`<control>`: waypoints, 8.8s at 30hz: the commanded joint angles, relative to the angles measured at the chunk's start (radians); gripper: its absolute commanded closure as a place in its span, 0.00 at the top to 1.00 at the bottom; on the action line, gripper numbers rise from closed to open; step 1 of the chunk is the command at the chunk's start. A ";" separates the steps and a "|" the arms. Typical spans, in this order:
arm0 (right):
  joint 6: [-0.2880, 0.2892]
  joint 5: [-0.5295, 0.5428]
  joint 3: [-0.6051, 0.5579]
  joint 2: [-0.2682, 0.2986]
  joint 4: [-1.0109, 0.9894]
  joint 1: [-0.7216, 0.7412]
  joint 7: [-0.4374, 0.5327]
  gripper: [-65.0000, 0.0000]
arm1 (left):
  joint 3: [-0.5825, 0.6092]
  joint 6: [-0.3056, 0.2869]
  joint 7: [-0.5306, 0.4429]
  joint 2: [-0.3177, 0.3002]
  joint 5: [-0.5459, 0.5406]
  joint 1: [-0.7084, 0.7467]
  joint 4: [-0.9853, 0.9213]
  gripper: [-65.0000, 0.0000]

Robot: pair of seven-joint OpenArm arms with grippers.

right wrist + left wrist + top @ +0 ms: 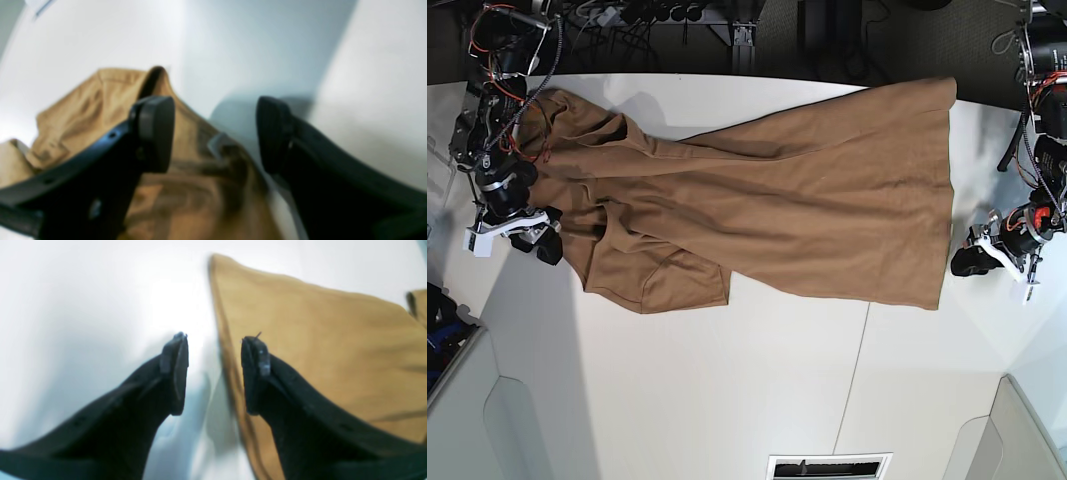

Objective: Layout the t-shirt on the table in an organized manner, then fold the t-shirt properly
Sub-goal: 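Grasp the shirt hem corner with the left gripper and pull it outward, then lift the shirt with both grippers, stretch it taut, and lay it down, then grasp the shirt collar area with the right gripper and drag it outward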

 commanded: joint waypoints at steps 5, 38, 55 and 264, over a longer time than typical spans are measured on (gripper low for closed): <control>0.011 -0.003 0.000 -0.040 -0.004 0.011 -0.034 0.60 | -0.007 0.023 -0.040 -0.010 0.000 -0.061 -0.045 0.44; 0.029 0.026 0.000 -0.150 0.000 0.077 -0.111 0.60 | -0.005 0.093 -0.136 0.157 0.224 -0.154 -0.200 0.00; 0.048 0.015 0.001 -0.150 0.211 0.074 -0.191 0.00 | -0.005 -0.018 0.026 0.013 -0.084 -0.153 -0.113 0.00; 0.029 -0.003 -0.100 -0.076 0.464 -0.115 -0.363 0.16 | 0.034 -0.018 0.390 -0.183 -0.480 0.167 0.322 0.15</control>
